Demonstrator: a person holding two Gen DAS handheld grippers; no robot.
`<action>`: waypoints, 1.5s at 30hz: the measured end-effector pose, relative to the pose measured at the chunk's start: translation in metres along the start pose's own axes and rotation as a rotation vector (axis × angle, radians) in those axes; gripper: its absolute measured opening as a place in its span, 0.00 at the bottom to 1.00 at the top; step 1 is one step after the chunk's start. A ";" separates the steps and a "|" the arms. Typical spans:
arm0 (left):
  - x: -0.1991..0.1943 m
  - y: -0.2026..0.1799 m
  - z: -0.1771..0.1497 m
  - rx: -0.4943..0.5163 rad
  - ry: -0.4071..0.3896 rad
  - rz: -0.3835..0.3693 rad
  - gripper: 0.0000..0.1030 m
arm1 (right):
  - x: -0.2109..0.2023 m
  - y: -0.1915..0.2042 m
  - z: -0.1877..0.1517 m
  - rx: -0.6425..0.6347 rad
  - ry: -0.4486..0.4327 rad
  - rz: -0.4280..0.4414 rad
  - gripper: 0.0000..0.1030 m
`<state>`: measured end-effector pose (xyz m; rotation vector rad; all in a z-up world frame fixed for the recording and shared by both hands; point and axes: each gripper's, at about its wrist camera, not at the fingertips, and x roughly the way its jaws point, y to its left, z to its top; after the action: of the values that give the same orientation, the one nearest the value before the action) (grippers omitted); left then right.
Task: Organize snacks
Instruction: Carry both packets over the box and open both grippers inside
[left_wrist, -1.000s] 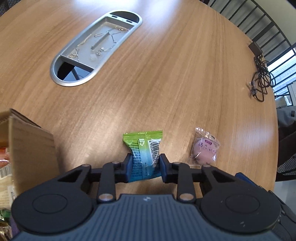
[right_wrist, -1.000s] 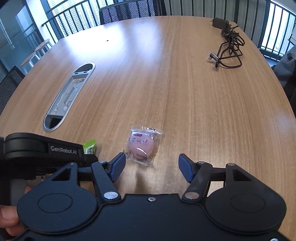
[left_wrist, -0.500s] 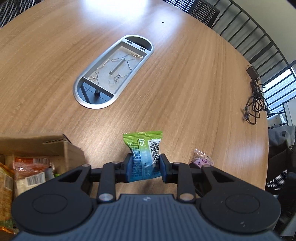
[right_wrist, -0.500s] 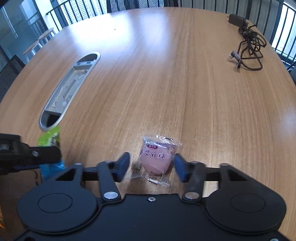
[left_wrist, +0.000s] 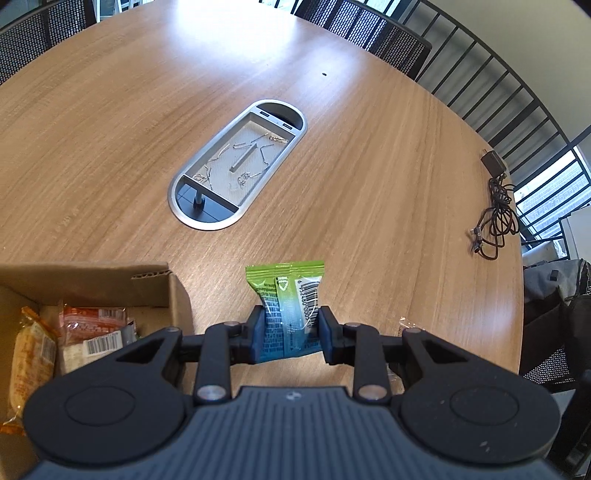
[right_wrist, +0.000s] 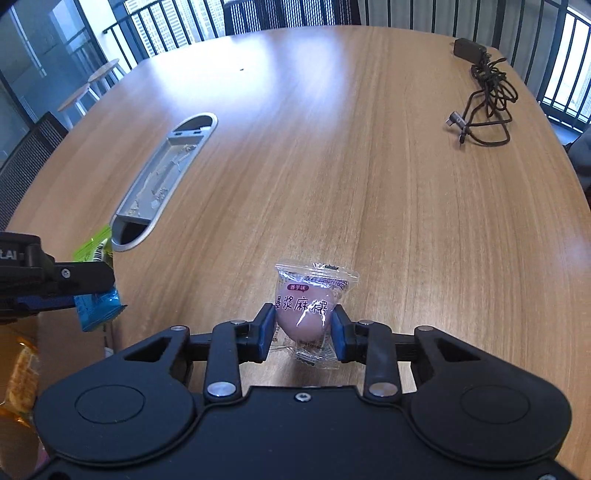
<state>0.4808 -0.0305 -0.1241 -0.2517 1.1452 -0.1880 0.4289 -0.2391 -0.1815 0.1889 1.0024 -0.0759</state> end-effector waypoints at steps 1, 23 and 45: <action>-0.004 0.000 -0.002 0.000 -0.007 0.000 0.29 | -0.005 0.001 -0.002 0.002 -0.008 0.004 0.31; -0.106 0.032 -0.047 -0.071 -0.154 0.027 0.29 | -0.099 0.043 -0.028 -0.097 -0.166 0.152 0.31; -0.160 0.113 -0.085 -0.211 -0.210 0.105 0.29 | -0.123 0.110 -0.052 -0.241 -0.205 0.290 0.31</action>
<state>0.3411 0.1127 -0.0501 -0.3882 0.9668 0.0519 0.3360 -0.1243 -0.0913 0.1017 0.7639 0.2839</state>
